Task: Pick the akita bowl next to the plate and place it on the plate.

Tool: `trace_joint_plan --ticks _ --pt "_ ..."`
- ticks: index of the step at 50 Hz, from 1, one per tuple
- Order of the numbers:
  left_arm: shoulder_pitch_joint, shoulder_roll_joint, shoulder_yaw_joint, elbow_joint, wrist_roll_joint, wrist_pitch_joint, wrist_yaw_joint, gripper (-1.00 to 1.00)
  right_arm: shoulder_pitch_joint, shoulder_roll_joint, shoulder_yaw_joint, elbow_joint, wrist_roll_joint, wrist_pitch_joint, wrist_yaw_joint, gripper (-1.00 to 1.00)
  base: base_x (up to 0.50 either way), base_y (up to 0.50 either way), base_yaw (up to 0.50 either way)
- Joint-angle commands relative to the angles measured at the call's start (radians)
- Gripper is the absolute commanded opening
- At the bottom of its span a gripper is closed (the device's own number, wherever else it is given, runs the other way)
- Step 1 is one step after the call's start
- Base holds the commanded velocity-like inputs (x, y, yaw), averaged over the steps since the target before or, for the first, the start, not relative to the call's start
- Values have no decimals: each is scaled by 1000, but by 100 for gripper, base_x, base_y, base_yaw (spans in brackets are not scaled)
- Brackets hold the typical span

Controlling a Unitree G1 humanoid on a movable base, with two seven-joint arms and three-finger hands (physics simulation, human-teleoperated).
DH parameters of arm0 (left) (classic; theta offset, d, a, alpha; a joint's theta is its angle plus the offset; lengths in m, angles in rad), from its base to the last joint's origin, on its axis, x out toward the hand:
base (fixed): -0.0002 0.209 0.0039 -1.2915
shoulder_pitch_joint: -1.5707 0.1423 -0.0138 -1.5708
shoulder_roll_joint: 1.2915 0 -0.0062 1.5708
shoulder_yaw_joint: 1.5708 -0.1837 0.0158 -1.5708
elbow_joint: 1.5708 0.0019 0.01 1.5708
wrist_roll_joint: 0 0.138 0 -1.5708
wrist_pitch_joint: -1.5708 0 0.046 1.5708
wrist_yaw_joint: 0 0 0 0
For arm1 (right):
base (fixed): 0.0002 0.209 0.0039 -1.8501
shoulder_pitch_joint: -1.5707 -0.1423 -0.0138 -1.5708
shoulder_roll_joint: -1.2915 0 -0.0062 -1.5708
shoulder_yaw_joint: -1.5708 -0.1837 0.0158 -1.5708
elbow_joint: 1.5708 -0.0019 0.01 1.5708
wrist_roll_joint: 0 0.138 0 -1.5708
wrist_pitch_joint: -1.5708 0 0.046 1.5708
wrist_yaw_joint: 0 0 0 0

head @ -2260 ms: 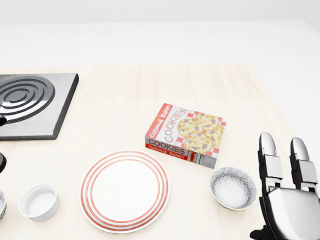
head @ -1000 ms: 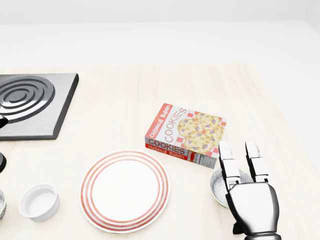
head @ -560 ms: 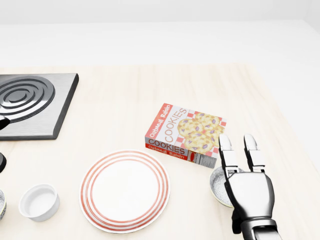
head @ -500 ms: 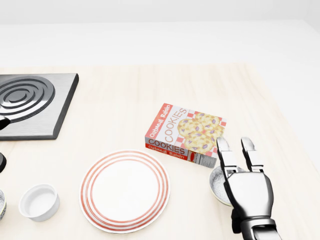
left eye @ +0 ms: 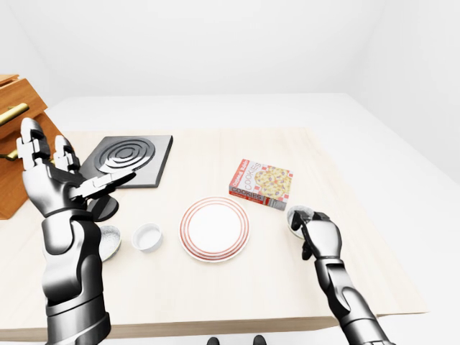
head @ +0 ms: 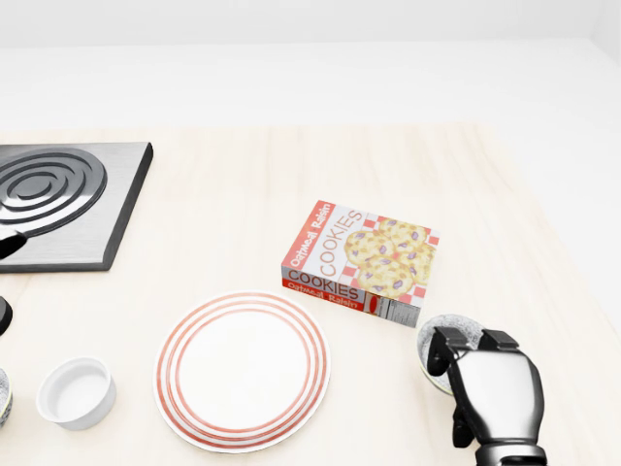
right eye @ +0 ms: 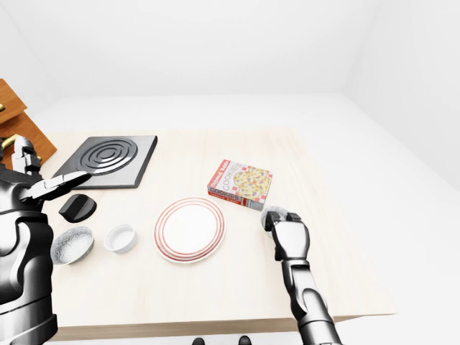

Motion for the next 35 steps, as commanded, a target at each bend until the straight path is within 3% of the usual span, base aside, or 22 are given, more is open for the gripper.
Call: trace_joint_plan --ticks 1,10,11,19,29,35 --pt "4 -4 -2 2 4 0 -6 100 109 -14 -46 -99 -70 0 0 -100 0 0 0" --pt "2 -3 0 -5 -6 0 -1 100 154 -9 -67 -252 -136 0 0 -100 0 0 0" --pt "1 -4 0 -3 -9 0 0 100 172 -10 -71 -359 -146 0 0 -100 0 0 0" --pt "4 -3 2 5 -9 0 -1 100 215 20 -77 -602 -140 0 0 -100 0 0 0" --pt "-2 2 4 14 -14 0 1 100 165 60 -76 -738 -151 0 144 -100 0 0 0" --pt "0 4 3 6 -16 0 4 100 148 68 -66 -765 -164 0 172 -100 0 0 0"
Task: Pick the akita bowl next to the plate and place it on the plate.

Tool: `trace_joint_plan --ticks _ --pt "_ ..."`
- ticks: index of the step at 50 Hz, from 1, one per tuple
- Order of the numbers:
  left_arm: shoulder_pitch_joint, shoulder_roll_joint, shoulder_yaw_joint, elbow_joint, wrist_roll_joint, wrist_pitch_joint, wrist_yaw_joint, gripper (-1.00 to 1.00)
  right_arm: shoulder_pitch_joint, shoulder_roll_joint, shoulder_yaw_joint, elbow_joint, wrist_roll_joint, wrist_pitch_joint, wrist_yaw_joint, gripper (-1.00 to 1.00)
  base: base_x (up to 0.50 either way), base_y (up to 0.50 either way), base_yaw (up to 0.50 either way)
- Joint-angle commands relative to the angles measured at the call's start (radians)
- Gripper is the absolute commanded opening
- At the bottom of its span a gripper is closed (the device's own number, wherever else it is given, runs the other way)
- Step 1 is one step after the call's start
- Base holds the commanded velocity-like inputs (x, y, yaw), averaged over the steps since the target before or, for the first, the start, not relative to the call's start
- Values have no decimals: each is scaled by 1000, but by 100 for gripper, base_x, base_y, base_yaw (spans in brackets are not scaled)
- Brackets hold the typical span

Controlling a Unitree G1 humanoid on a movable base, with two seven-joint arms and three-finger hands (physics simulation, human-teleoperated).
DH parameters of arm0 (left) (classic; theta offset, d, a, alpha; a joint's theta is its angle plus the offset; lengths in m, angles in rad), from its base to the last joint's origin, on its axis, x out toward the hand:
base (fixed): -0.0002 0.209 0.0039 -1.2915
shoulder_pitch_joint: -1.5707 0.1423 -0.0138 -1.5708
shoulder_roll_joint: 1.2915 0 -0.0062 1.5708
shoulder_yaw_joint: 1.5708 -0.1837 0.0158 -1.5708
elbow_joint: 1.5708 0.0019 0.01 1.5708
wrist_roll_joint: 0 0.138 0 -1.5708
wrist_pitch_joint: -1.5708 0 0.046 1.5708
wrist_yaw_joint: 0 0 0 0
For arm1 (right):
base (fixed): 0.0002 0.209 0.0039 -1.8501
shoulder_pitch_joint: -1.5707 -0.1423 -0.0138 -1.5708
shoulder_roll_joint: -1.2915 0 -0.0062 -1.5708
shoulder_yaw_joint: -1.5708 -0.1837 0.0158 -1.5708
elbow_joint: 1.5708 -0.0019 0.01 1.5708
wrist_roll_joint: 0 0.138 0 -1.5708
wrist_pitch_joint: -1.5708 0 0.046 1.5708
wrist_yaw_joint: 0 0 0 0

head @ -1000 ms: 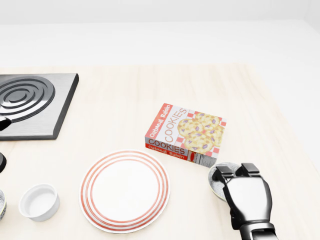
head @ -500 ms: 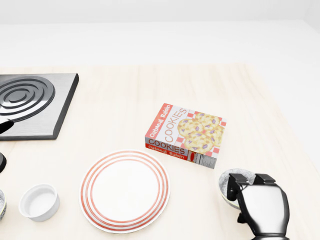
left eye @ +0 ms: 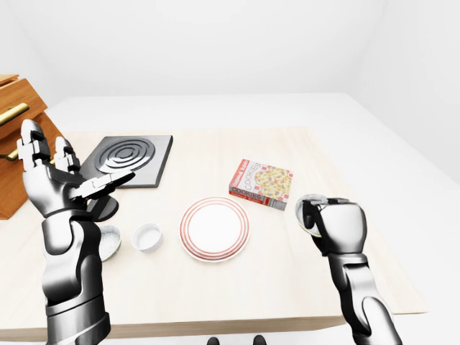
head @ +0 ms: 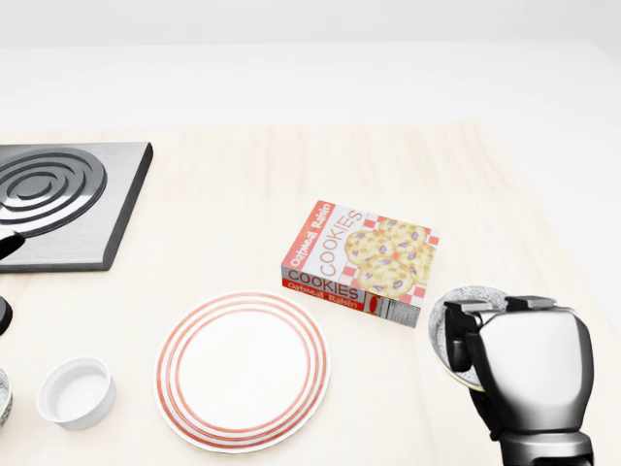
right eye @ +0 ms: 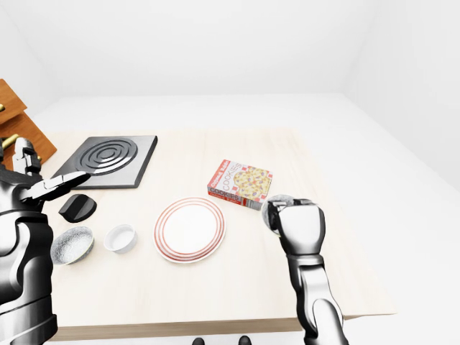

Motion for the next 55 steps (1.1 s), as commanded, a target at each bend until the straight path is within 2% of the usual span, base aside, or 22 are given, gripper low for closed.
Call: trace_joint_plan --ticks 1,14,27,41,55 --pt "-1 3 1 -1 -4 0 3 100 -19 28 11 -138 -36 0 52 -100 0 0 0" --pt "0 1 0 3 -1 0 1 100 -90 53 64 -183 -36 0 128 -100 0 0 0" --pt "-4 3 1 10 -3 0 3 100 -144 70 124 -156 -67 0 149 -100 0 0 0" --pt "-3 5 1 -1 -7 0 9 100 -198 100 205 -44 -105 0 140 -100 0 0 0" --pt "-3 6 3 8 -8 0 6 100 -281 127 238 99 -131 0 92 -100 0 0 0"
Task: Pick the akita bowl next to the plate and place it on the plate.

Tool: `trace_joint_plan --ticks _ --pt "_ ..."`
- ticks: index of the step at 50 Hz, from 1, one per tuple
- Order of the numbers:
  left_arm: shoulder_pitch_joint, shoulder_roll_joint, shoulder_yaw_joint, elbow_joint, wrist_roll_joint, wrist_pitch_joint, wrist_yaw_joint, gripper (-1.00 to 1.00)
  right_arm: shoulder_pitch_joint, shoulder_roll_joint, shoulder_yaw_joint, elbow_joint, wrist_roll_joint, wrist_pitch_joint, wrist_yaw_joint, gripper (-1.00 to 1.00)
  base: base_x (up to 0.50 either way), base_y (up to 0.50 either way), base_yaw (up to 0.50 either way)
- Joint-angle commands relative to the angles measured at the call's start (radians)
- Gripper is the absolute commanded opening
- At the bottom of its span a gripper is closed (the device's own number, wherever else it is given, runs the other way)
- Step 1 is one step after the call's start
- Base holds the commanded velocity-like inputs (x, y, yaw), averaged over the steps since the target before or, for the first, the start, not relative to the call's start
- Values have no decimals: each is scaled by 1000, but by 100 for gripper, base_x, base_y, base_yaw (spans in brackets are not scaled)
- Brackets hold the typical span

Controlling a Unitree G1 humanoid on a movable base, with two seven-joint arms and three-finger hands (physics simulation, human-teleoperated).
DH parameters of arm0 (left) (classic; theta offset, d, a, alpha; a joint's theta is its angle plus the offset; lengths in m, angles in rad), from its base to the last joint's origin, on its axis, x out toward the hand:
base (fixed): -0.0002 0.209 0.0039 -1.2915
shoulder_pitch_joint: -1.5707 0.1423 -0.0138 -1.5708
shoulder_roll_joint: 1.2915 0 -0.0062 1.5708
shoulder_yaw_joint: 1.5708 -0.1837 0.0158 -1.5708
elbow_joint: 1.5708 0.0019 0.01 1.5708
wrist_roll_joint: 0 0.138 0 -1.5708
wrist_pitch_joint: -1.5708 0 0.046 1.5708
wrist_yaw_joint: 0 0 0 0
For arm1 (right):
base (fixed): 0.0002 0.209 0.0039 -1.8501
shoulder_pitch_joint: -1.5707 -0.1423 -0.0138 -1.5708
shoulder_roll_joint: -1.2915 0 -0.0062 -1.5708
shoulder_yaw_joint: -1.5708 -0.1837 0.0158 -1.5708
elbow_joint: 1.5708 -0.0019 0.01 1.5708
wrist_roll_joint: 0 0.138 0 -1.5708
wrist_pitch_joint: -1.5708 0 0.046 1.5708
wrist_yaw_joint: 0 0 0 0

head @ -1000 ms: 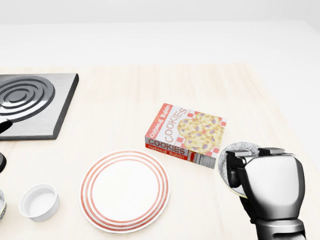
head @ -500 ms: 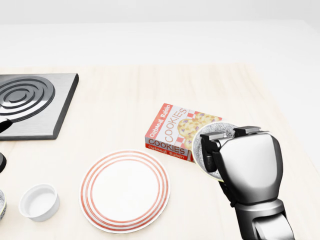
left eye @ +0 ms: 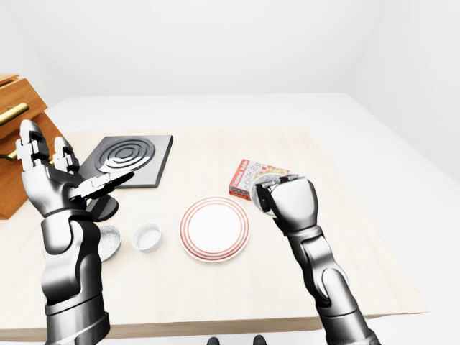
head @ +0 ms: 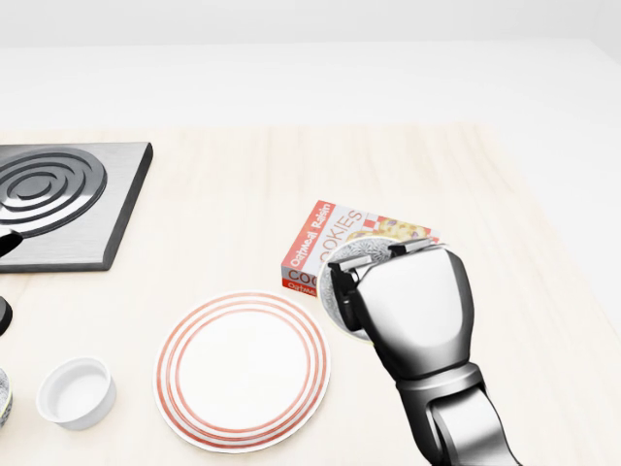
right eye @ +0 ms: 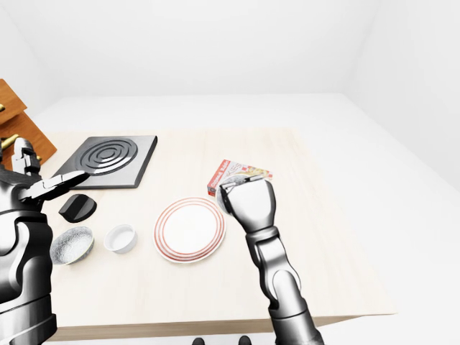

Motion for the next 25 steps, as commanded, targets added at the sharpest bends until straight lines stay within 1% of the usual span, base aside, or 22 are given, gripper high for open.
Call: trace_joint_plan --ticks 1,10,25 --pt "0 2 2 -3 -4 0 2 100 -63 25 35 104 -15 0 -53 -100 0 0 0" --pt "1 2 3 11 -5 0 -2 100 -76 39 62 155 -38 0 -85 -100 0 0 0" --pt "-1 5 4 27 -5 0 -4 100 -99 75 106 186 -52 0 -91 -100 0 0 0"
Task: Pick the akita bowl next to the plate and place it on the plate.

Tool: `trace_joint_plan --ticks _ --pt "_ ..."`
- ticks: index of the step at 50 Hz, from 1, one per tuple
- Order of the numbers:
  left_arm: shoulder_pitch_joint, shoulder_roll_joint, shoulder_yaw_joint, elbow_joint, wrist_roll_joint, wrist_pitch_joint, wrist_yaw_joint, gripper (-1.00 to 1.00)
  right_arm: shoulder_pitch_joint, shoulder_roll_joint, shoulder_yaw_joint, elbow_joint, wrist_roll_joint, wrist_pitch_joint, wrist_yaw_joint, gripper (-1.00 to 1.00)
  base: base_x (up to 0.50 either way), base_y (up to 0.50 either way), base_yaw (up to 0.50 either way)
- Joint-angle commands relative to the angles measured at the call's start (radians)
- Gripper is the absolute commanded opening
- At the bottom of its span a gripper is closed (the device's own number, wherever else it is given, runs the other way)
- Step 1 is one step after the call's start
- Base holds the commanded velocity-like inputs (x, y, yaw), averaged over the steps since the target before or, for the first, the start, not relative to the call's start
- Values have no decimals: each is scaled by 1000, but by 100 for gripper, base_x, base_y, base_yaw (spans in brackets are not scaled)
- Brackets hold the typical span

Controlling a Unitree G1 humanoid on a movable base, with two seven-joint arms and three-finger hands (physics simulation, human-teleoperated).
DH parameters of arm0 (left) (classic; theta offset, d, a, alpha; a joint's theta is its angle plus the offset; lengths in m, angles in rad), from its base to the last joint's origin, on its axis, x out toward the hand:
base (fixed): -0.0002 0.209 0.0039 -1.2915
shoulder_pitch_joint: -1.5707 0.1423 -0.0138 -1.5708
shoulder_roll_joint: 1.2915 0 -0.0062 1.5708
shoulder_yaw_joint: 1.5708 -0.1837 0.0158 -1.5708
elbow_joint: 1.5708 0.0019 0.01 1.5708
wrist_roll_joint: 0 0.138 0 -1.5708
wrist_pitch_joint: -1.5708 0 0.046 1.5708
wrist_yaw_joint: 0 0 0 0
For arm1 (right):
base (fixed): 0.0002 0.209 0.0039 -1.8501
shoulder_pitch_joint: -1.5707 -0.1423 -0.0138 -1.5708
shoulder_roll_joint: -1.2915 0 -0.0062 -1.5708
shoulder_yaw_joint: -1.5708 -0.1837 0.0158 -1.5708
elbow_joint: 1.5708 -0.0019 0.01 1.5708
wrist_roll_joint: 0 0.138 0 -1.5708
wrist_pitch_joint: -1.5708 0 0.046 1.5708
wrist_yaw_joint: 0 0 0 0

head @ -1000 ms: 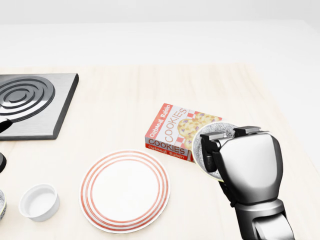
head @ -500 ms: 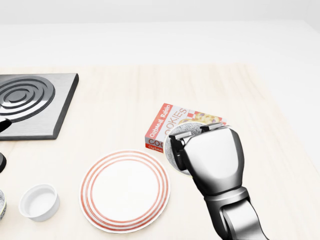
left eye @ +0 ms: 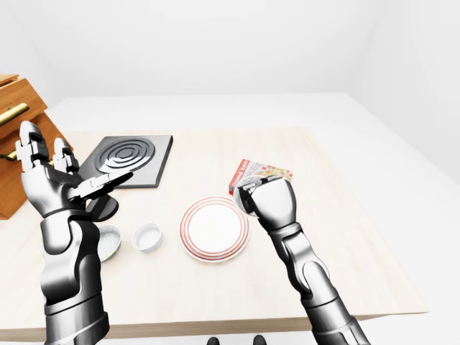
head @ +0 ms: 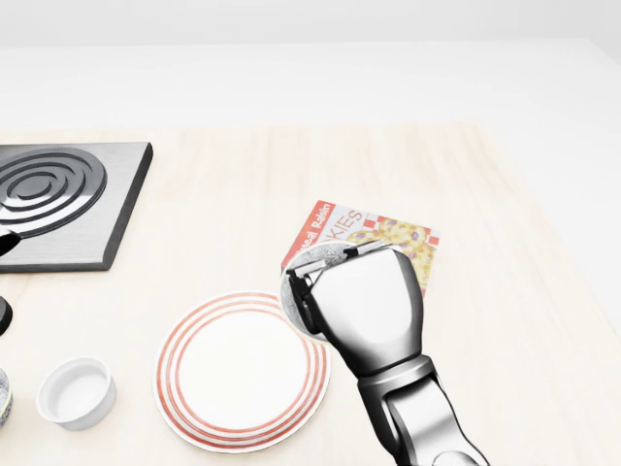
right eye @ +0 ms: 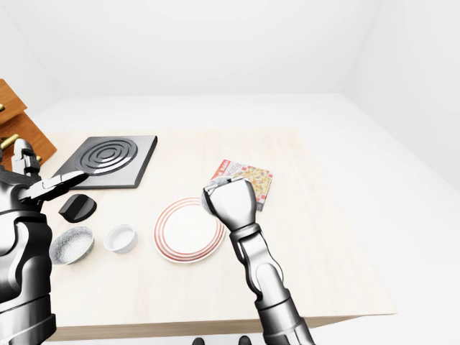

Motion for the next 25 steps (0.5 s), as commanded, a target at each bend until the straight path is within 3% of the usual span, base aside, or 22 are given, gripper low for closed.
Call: trace_joint_plan --ticks 1,25 --pt "-1 3 0 7 -2 0 0 100 -22 29 36 34 -14 0 -38 -100 0 0 0" --pt "-3 1 -5 30 3 0 -4 100 -55 79 91 136 -69 0 -91 -100 0 0 0"
